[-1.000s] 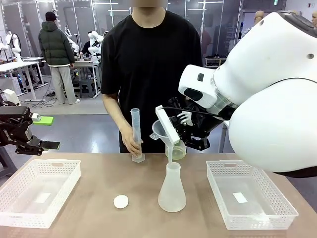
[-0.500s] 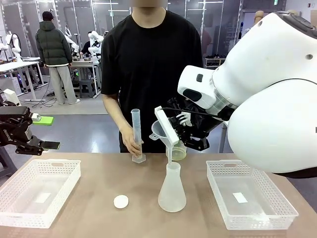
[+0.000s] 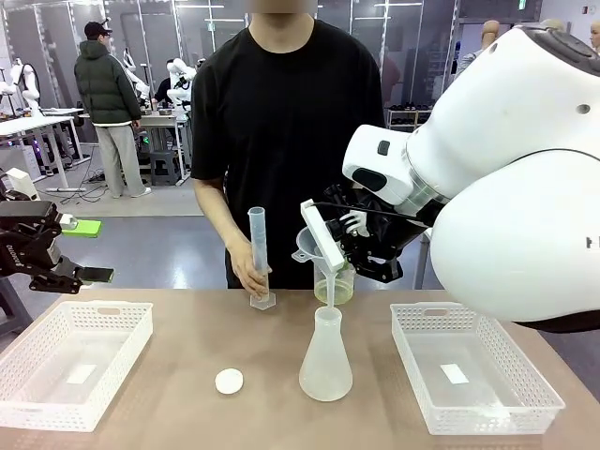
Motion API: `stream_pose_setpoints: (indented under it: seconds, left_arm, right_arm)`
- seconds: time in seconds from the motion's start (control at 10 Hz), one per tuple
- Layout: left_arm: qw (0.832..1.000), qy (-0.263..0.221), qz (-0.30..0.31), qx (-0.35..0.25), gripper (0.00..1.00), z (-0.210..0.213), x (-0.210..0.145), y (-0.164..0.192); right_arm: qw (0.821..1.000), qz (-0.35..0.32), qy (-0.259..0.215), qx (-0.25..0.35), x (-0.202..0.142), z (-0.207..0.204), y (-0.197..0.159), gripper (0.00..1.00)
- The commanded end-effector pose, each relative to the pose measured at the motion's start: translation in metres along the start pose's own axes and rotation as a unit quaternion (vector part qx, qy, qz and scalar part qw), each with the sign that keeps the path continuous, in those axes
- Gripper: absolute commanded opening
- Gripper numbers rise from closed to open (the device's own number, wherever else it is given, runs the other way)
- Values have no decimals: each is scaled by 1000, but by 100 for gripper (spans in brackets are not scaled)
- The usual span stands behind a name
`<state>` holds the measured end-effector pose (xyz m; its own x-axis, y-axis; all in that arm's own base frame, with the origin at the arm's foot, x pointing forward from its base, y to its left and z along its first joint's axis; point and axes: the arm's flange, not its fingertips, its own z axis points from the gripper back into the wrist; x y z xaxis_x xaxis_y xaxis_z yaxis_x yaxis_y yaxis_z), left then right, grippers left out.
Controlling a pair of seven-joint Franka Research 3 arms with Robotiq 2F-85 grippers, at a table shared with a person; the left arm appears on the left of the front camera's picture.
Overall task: Prepare the solutions needed for the experiment.
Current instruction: Pick up the Plastic Funnel and insert it into the Big flask.
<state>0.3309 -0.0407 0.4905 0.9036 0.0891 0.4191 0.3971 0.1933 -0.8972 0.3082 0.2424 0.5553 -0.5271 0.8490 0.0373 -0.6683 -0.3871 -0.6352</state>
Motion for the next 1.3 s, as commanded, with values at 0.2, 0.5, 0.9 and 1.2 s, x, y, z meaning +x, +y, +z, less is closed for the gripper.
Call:
stream_pose_setpoints:
  seconds: [0.2, 0.5, 0.9, 1.2]
  left_arm:
    - [1000, -6, -6, -12, 100, -2, 2, -2]
    - [1000, -6, -6, -12, 100, -2, 2, -2]
    - [1000, -6, -6, -12, 100, -2, 2, -2]
    - [1000, -6, -6, -12, 100, -2, 2, -2]
  right_arm:
    - [1000, -18, 5, 12, -3, -20, -4, 4]
    - [1000, -27, 8, 14, -7, -34, -3, 4]
    - [999, -33, -2, 23, -8, -47, -3, 4]
    - [999, -37, -11, 22, -10, -61, 0, 4]
